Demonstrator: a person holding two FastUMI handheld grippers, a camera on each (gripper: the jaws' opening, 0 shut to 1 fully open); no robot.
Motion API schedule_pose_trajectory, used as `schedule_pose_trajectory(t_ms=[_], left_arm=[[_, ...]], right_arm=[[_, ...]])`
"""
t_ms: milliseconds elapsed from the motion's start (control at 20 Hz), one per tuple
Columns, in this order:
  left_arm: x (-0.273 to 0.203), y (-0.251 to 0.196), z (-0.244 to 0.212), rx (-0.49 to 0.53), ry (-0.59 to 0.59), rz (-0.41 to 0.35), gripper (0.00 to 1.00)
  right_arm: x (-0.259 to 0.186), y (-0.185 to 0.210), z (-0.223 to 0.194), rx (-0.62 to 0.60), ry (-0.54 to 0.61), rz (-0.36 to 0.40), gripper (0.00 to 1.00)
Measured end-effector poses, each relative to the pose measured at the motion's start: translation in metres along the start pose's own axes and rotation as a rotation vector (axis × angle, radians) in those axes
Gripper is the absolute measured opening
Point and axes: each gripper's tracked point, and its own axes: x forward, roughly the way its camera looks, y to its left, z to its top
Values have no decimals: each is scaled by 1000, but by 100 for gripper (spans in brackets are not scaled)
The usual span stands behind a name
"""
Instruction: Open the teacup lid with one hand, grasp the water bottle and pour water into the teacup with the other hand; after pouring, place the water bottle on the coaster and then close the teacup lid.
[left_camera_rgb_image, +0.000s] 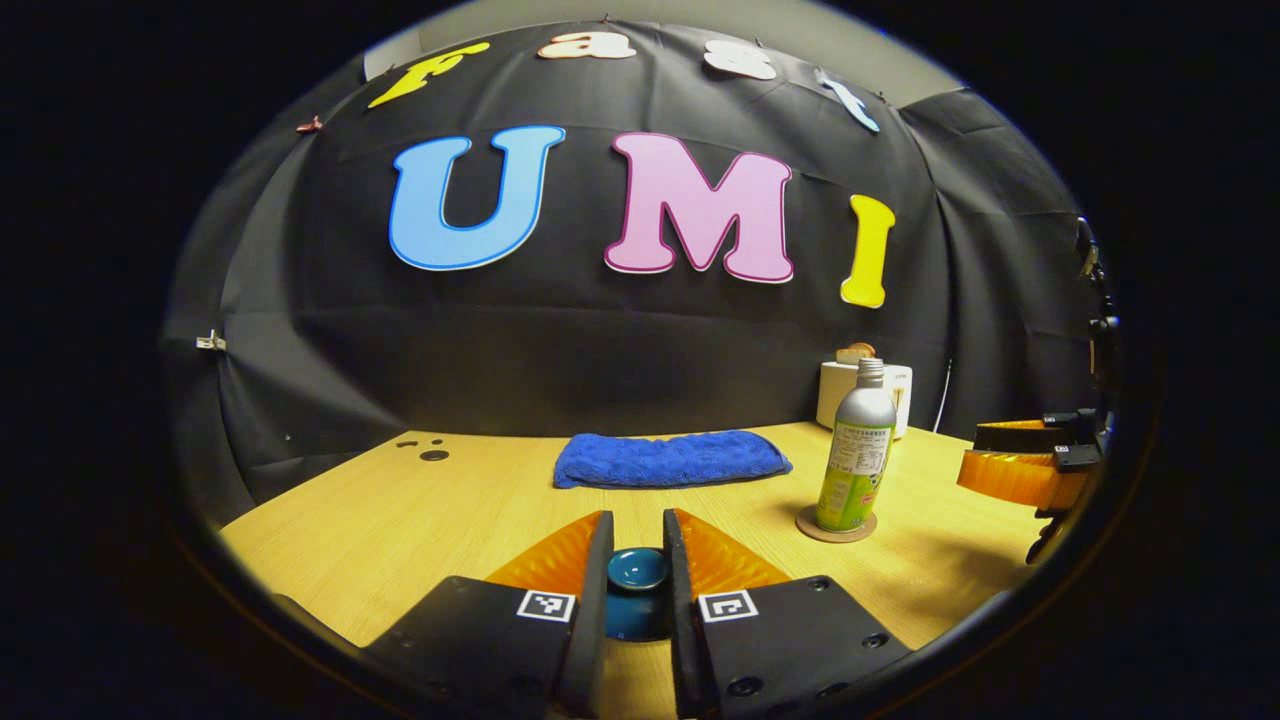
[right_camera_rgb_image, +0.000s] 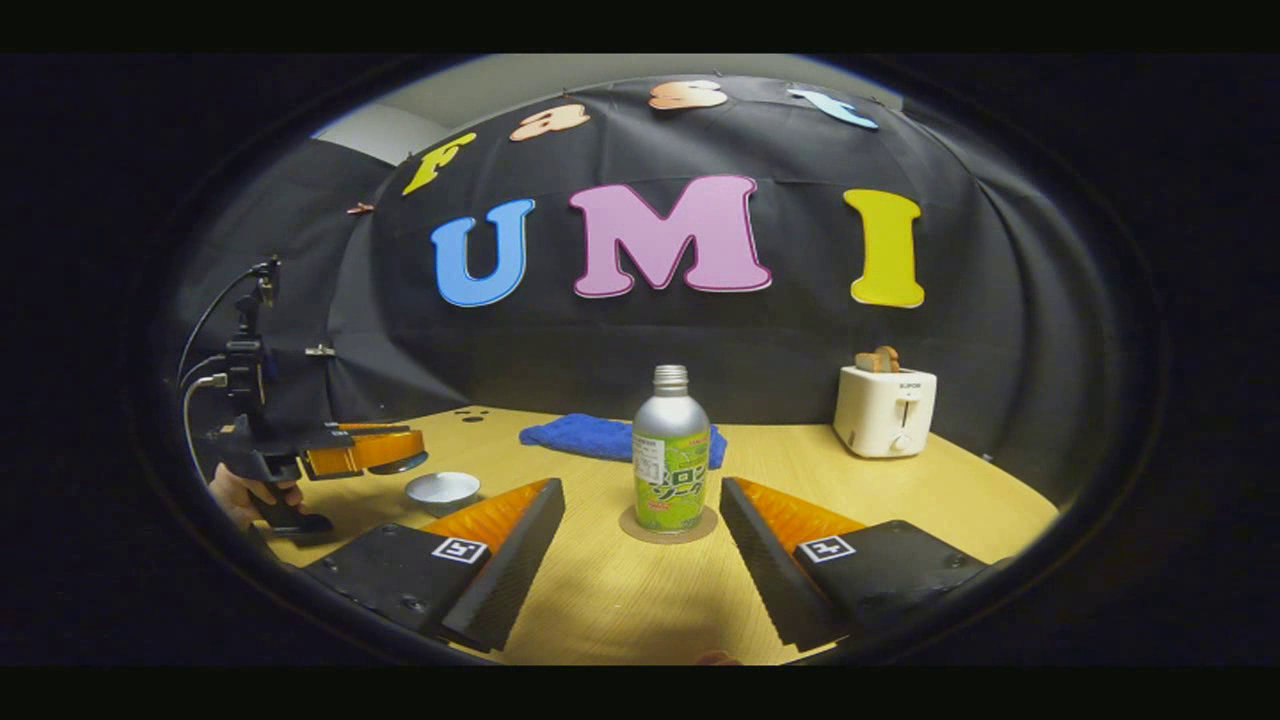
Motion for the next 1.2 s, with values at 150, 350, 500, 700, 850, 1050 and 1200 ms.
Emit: schedule_pose_trajectory(t_ms=[150, 350, 500, 700, 850, 1050, 1200], left_arm=[[11, -6, -8, 5, 23, -5, 31], [22, -12, -18, 17, 57, -11, 31], [27, -16, -21, 25, 71, -17, 31], [33, -20, -29, 36, 99, -18, 31], [36, -23, -35, 37, 117, -22, 31], [37, -26, -39, 44, 130, -17, 31], [38, -24, -39, 58, 132, -8, 32]], right_arm=[[4, -3, -9, 24, 24, 9, 97], [6, -3, -15, 41, 36, 29, 97], [8, -4, -16, 29, 37, 34, 97], [11, 0, -21, 37, 44, 52, 97], [11, -1, -26, 38, 56, 57, 97], [10, -4, -30, 50, 59, 56, 98], [12, -4, -32, 61, 63, 58, 97]])
